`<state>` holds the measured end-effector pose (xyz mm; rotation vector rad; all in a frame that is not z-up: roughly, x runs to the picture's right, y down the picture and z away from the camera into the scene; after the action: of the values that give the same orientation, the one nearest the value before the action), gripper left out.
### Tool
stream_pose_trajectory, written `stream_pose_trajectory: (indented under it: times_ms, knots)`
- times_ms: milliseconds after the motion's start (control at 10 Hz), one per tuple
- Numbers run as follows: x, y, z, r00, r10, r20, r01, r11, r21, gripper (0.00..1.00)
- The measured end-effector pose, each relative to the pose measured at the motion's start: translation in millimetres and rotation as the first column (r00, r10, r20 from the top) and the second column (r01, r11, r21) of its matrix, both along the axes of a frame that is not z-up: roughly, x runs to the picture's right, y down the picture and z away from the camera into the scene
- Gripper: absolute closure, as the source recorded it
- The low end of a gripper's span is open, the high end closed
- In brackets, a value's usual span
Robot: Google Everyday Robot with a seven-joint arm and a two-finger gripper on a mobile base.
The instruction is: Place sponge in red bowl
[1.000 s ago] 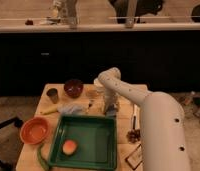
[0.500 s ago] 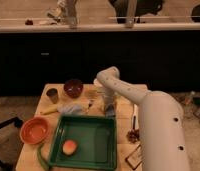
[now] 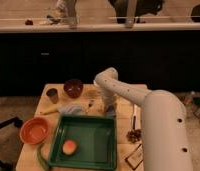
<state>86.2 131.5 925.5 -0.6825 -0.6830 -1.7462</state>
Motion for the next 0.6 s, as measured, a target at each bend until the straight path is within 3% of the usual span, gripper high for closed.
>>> stream_pose_trajectory:
  times_ms: [600]
  knots:
    - [-2, -19, -12.7, 1.000, 0.000, 0.014, 0.000, 0.9985, 0.054, 1.00]
